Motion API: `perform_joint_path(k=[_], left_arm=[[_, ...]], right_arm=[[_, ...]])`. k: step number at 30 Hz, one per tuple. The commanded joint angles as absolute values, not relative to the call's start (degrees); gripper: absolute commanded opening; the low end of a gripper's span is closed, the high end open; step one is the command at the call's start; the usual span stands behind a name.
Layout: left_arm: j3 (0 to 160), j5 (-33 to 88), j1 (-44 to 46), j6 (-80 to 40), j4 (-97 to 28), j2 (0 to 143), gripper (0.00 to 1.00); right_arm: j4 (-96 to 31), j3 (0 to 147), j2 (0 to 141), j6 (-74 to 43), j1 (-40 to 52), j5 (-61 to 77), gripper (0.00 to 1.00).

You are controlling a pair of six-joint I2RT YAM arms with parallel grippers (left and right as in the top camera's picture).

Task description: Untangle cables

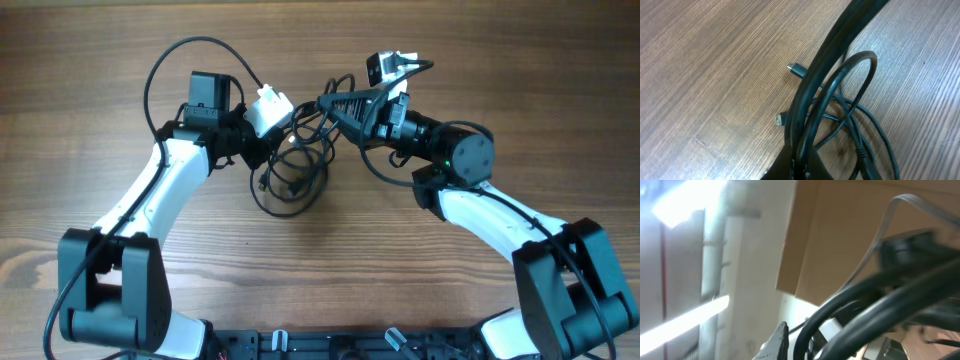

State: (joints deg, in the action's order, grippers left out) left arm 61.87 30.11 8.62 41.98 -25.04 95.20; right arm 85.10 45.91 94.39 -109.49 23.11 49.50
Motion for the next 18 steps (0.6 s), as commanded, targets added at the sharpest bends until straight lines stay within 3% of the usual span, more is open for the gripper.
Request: perform_joint_path(k=[1, 5, 9, 13, 17, 18], left_arm=[[61.8, 30.6, 8.7, 36.1, -24.9, 85.0, 0.04], [61.8, 22.0, 8.7, 33.7, -24.7, 66.3, 0.04], [61.8, 8.7, 8.7, 32.9, -24.8, 52.5, 0.04], [61.8, -1.7, 8.7, 30.5, -24.4, 45.2, 0.04], [61.8, -5.5, 8.7, 25.8, -24.2, 45.7, 0.04], [61.8, -6.0, 8.7, 24.3, -24.2, 46.1, 0.09]], right_arm=[[80.0, 46.4, 94.3, -109.5, 20.7, 49.8, 0.16], [71.6, 46.4, 94.3, -105.6, 17.5, 50.1, 0.25], [52.7, 46.4, 94.3, -98.3, 15.7, 51.5, 0.70], [31.6, 46.4, 94.3, -89.5, 15.7, 50.9, 1.00], [18.7, 46.4, 94.3, -82.5, 15.7, 49.7, 1.00], [18.0, 46.4, 94.3, -82.0, 15.7, 49.7, 1.00]])
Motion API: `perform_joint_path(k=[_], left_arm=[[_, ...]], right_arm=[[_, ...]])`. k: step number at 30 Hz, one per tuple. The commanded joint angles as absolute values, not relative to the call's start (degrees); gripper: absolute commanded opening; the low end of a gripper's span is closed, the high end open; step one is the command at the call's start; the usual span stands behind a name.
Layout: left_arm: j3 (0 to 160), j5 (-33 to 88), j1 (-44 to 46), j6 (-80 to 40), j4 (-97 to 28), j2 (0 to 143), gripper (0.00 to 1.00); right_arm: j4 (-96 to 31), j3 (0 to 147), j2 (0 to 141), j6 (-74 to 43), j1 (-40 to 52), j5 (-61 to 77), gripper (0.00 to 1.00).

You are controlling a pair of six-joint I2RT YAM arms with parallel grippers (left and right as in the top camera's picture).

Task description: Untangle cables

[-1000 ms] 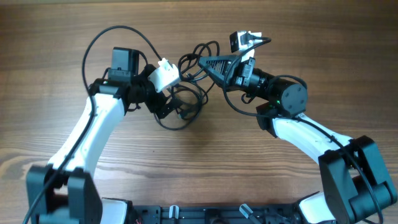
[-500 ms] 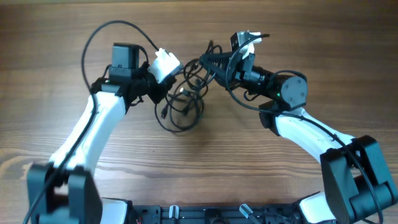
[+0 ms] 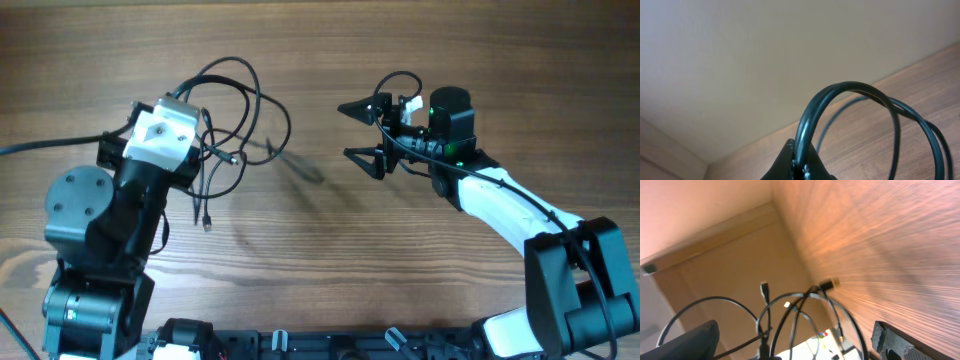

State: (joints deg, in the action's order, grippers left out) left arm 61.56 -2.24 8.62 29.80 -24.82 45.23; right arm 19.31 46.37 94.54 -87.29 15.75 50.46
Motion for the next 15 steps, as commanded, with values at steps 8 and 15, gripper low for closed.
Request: perform_joint_path(k=[8, 15], left_arm=[[61.8, -6.3, 8.7, 18.7, -26.8, 51.1, 1.00], [61.8, -6.3, 8.7, 12.7, -46.0, 59.5, 0.98]], right_arm=[[18.1, 46.4, 94.3, -80.9, 15.7, 49.8, 1.00], [19.5, 46.4, 94.3, -71.7, 15.7, 49.7, 1.00]])
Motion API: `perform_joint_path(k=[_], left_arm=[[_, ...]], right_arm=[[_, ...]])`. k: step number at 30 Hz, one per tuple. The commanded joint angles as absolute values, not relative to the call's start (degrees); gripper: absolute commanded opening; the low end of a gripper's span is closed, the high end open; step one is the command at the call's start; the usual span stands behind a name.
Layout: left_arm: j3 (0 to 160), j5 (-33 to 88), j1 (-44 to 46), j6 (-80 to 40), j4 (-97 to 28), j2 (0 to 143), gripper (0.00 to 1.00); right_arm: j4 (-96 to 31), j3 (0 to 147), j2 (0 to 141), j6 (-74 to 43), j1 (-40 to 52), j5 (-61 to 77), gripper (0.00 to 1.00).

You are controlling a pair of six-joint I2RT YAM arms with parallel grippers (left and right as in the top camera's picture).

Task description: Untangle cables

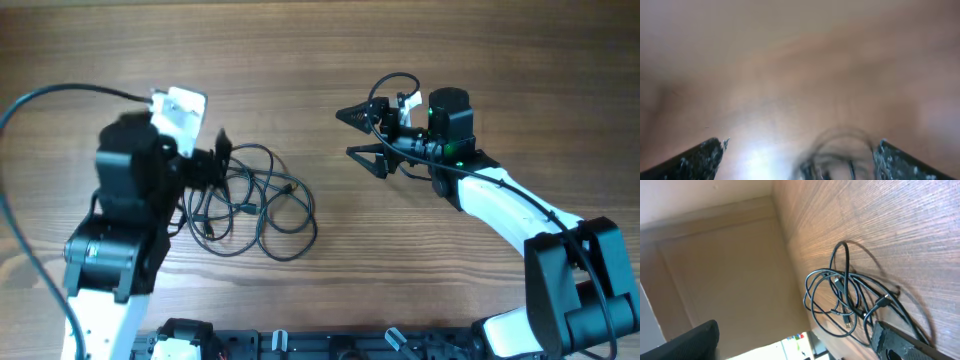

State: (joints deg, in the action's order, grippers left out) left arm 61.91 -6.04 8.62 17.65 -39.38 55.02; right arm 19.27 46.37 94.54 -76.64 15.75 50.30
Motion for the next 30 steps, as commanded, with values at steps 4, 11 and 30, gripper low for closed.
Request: perform_joint_path(k=[4, 11, 30], left_arm=[[61.8, -6.3, 8.7, 5.2, -55.1, 70.5, 0.93], [61.8, -7.8, 8.7, 4.2, -53.4, 83.9, 0.90], [61.8, -2.7, 0.8, 55.5, -34.7, 94.7, 0.98]], right_arm=[[19.5, 46.4, 94.3, -70.5, 15.7, 47.9, 1.00], [19.4, 46.4, 94.3, -65.2, 15.7, 46.3, 1.00], [12.2, 46.4, 94.3, -46.5, 15.7, 44.6, 1.00]])
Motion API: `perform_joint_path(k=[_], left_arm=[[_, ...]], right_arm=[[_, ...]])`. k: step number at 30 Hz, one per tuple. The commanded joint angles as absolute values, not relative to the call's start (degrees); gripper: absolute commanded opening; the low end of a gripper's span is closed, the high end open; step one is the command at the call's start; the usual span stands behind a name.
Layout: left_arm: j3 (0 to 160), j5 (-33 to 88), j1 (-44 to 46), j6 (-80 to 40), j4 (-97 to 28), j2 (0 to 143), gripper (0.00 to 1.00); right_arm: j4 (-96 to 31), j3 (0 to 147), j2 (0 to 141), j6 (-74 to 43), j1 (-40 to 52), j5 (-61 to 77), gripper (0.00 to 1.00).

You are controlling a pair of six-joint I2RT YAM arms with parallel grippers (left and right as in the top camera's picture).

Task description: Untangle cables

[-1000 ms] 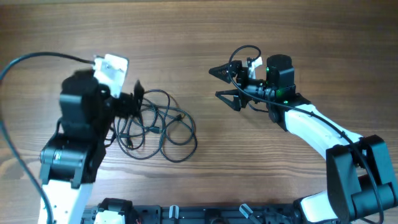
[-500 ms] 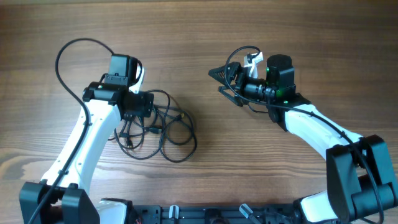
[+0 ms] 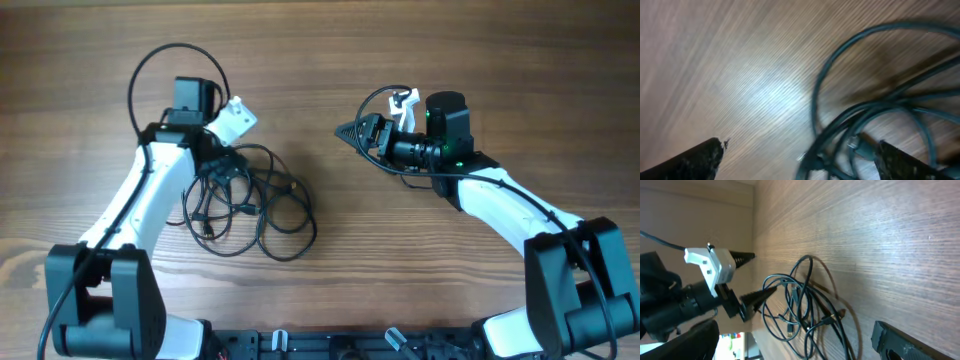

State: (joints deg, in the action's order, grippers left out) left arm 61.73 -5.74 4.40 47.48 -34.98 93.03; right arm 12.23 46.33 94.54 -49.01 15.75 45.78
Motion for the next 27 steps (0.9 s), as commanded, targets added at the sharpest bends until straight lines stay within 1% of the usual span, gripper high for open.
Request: perform_joint_path(k=[1, 5, 6, 7, 8, 9, 10, 11, 15, 20, 22, 26, 27], left_arm=[[61.8, -1.1, -0.8, 56.8, -34.7, 95.6, 0.98], [61.8, 5.2, -3.6, 56.9, -35.3, 99.5, 0.96], [61.8, 5.1, -3.6, 57.9, -35.2, 100.3, 0.89], [61.8, 5.2, -3.6, 58.3, -34.8, 101.1, 0.74], [61.8, 5.3, -3.6, 58.3, -34.4, 101.9, 0.50], [61.8, 5.8, -3.6, 58.3, -34.3, 102.5, 0.32], [61.8, 6.3, -3.6, 58.3, -34.2, 103.2, 0.05], [61.8, 6.4, -3.6, 58.3, -34.0, 103.7, 0.04], [61.8, 7.0, -3.4, 58.1, -34.0, 103.4, 0.04], [62.2, 7.0, -1.6, 57.6, -33.9, 97.2, 0.04], [62.3, 7.0, -0.6, 54.3, -32.0, 91.2, 0.04], [62.3, 7.1, -0.5, 39.9, -25.7, 76.9, 0.04], [62.3, 7.9, -0.5, 37.4, -25.4, 74.1, 0.04]], right_arm=[[12.2, 46.4, 94.3, -46.5, 15.7, 44.0, 1.00], [12.2, 46.4, 94.3, -47.2, 15.7, 43.0, 0.98], [12.2, 46.4, 94.3, -48.2, 15.7, 43.0, 0.96], [12.2, 46.4, 94.3, -48.2, 15.7, 43.0, 0.93], [12.2, 46.4, 94.3, -48.2, 15.7, 43.0, 0.91], [12.2, 46.4, 94.3, -48.2, 15.7, 43.0, 0.88], [12.2, 46.4, 94.3, -48.2, 15.7, 43.0, 0.86], [12.2, 46.4, 94.3, -48.2, 15.7, 43.0, 0.85], [12.2, 46.4, 94.3, -48.2, 15.7, 43.0, 0.85], [12.2, 46.4, 94.3, -48.2, 15.7, 43.0, 0.84], [12.3, 46.4, 94.3, -48.2, 15.7, 44.9, 0.83], [14.2, 46.4, 94.3, -48.0, 15.7, 52.5, 0.83], [16.4, 46.4, 94.3, -48.0, 15.7, 55.3, 0.85]])
